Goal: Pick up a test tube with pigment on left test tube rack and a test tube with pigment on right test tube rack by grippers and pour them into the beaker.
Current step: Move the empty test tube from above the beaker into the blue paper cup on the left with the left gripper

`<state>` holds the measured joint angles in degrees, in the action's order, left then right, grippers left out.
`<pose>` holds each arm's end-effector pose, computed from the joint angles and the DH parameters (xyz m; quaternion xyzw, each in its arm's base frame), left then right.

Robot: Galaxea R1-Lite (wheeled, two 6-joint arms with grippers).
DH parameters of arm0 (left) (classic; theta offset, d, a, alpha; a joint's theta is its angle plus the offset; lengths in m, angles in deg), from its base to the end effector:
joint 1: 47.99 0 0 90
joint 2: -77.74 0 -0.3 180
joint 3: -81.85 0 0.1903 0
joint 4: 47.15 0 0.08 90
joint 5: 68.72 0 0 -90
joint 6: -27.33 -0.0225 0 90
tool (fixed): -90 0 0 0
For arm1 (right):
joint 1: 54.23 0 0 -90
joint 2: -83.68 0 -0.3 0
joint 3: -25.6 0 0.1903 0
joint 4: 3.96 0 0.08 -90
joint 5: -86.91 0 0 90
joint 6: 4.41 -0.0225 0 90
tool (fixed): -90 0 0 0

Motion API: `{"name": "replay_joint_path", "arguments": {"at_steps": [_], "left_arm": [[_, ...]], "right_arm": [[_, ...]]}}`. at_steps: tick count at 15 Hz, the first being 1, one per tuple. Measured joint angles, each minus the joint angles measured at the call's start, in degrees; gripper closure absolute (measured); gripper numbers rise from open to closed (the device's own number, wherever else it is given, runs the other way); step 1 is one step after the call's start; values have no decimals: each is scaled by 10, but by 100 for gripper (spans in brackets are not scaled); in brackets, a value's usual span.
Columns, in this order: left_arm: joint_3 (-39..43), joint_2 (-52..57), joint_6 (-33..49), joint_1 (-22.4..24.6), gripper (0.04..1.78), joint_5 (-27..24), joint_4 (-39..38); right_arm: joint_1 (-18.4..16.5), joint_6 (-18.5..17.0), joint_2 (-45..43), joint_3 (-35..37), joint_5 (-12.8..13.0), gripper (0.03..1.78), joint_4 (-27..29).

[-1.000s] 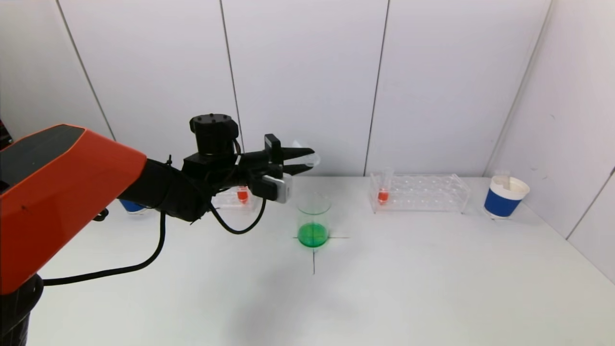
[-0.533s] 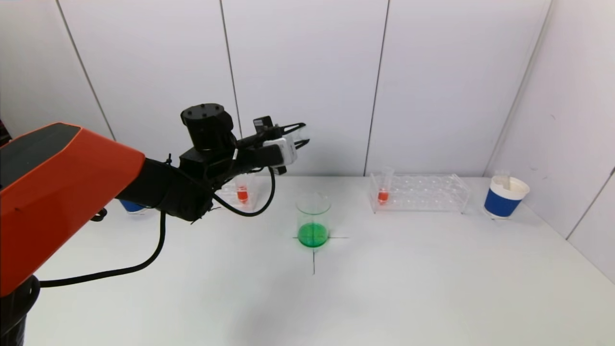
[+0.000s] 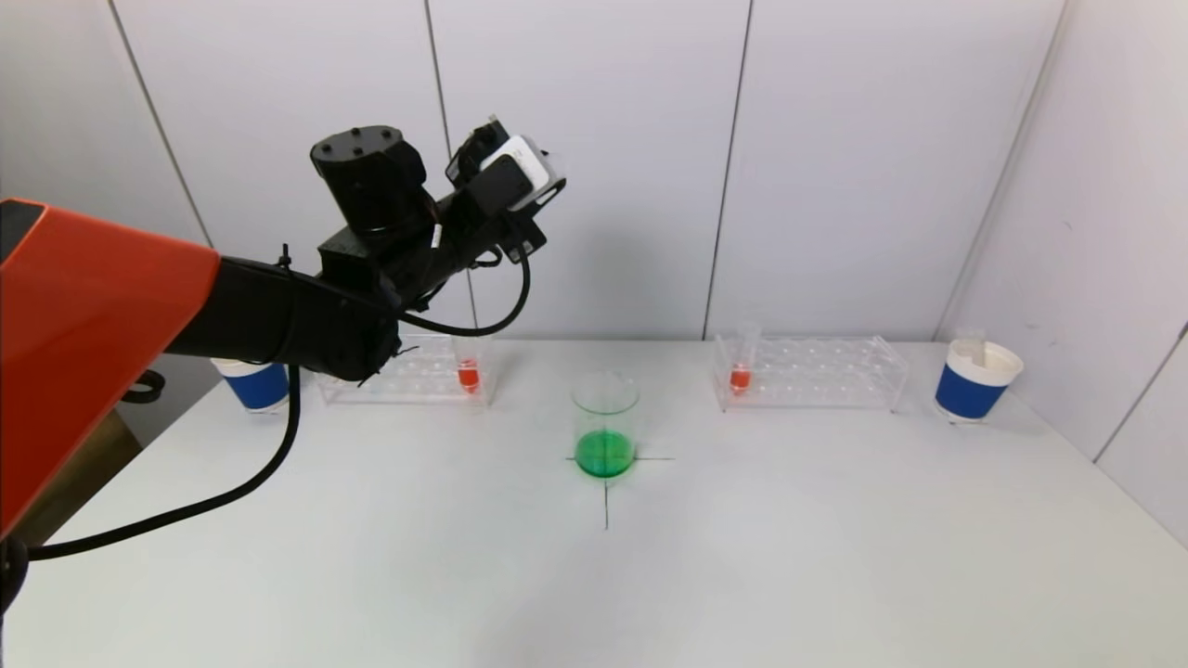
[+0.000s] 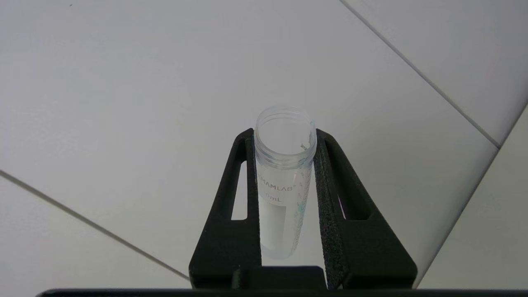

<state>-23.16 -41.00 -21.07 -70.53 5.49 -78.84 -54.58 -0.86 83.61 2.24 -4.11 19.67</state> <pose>0.3909 -0.1689 0.2492 0.3741 -0.2750 -0.2319 0.8548 -0.0229 0.0005 0.0749 -0.0310 0.0016 0.0059 0.9995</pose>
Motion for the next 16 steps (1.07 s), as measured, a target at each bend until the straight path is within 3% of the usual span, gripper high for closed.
{"name": "replay_joint_path", "arguments": {"at_steps": [3, 9, 13, 16], "left_arm": [[-5, 23, 41, 1, 140, 64, 34], [-9, 98, 180, 10, 140, 239, 195], [-11, 131, 237, 54, 140, 296, 261], [-11, 146, 271, 100, 140, 304, 312]], "right_arm": [[0, 0, 0, 0, 0, 4, 0], [0, 0, 0, 0, 0, 4, 0], [0, 0, 0, 0, 0, 4, 0], [0, 0, 0, 0, 0, 4, 0]]}}
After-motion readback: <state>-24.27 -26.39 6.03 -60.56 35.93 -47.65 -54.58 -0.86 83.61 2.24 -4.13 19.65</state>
